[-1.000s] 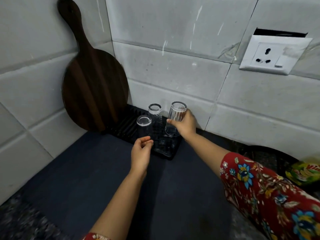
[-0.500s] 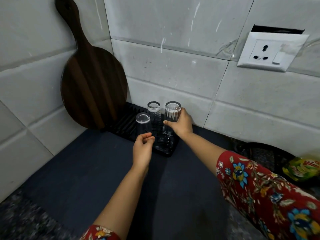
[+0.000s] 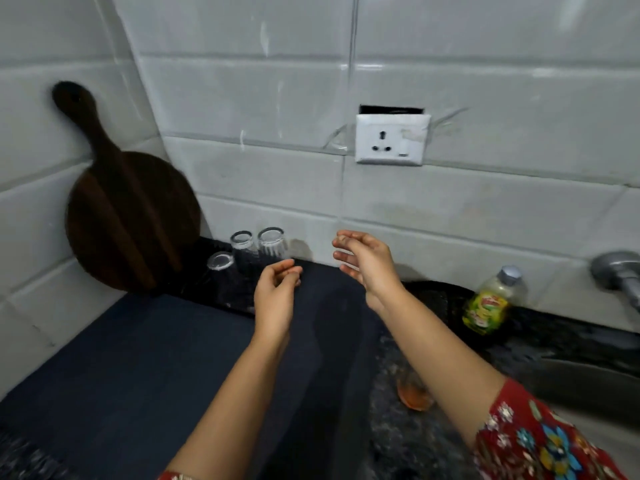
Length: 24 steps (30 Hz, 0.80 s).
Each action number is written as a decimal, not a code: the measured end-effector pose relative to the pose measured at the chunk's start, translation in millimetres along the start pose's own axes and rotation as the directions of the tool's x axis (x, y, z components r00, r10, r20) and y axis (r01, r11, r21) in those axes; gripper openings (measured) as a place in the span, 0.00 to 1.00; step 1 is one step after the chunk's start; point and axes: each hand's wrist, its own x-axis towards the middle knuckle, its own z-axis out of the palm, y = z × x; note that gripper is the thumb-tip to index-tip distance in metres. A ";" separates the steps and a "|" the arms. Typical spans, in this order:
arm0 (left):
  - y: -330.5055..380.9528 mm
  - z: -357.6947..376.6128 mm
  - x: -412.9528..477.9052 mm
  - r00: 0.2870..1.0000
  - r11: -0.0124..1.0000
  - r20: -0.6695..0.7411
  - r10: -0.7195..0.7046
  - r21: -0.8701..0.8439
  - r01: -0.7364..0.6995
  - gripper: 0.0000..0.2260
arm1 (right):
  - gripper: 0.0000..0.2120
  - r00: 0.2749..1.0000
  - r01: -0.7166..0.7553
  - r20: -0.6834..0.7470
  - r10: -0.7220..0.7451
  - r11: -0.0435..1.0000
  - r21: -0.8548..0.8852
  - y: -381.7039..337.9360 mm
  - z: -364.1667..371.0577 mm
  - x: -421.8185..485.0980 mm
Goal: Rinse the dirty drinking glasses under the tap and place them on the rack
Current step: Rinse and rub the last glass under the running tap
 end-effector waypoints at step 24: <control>-102.8 135.3 -173.6 0.997 0.838 0.061 0.041 0.541 -0.068 0.35 | 0.05 0.980 -0.155 0.061 0.187 0.927 -0.343 24.0 -264.5 -164.4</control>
